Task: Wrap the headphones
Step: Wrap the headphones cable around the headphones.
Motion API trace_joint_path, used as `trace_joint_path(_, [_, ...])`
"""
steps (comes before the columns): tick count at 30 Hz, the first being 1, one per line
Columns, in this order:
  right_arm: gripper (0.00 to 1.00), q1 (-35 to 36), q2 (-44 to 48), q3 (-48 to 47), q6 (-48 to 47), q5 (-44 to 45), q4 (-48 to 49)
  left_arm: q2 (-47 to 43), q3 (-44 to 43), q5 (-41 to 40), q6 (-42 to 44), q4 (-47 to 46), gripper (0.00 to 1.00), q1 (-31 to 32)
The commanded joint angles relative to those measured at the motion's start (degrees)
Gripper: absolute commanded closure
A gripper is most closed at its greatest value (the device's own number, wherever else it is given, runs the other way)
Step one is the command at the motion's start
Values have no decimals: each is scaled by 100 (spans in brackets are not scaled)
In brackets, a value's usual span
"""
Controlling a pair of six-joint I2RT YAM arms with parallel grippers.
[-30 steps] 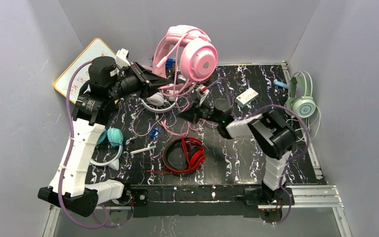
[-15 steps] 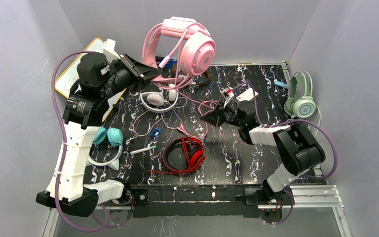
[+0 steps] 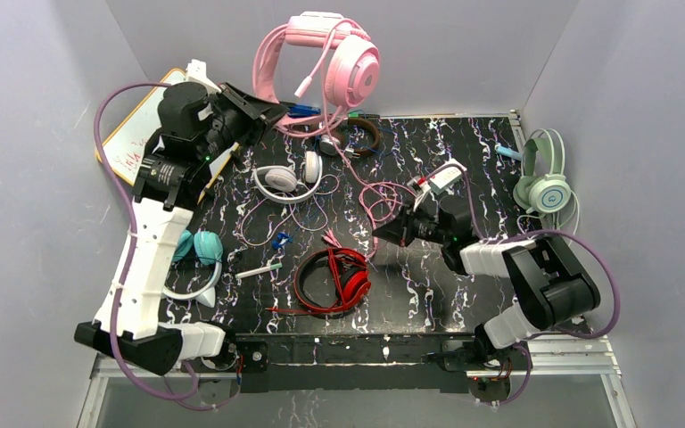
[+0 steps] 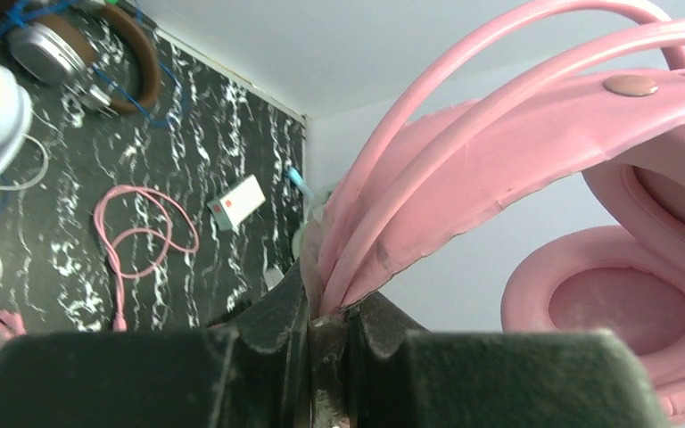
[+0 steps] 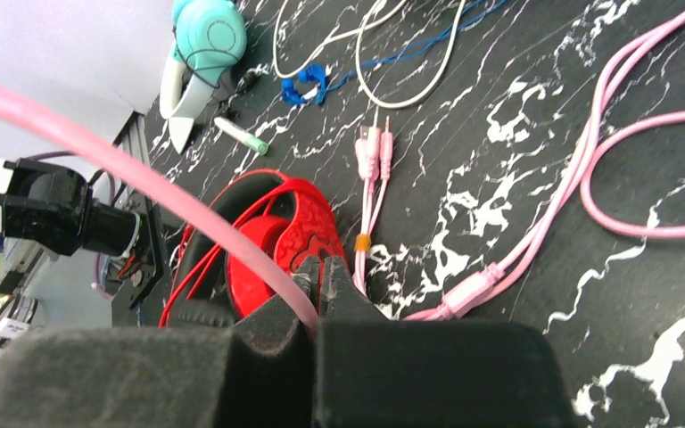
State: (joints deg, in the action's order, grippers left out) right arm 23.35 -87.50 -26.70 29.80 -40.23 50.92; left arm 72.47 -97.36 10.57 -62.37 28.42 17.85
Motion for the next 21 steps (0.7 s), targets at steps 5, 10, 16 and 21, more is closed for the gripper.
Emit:
trace_joint_path(5, [99,-68,838,151,-545,102,-1026,446,-1089,-254,817,-707,100,-23])
trace_joint_path(10, [99,-501,447,-457,-361,-511,-1471,359,-1007,1134,1180,-1088,100,-26])
trace_joint_path(16, [99,-1291,93,-1794,-92,-857,-2327,-617,519,2039,1676,-1557,100,-18])
trace_joint_path(21, [99,-1423,-177,-3164,-365,-670,-3516,-885,1351,2837,2148,-1627,100,-25])
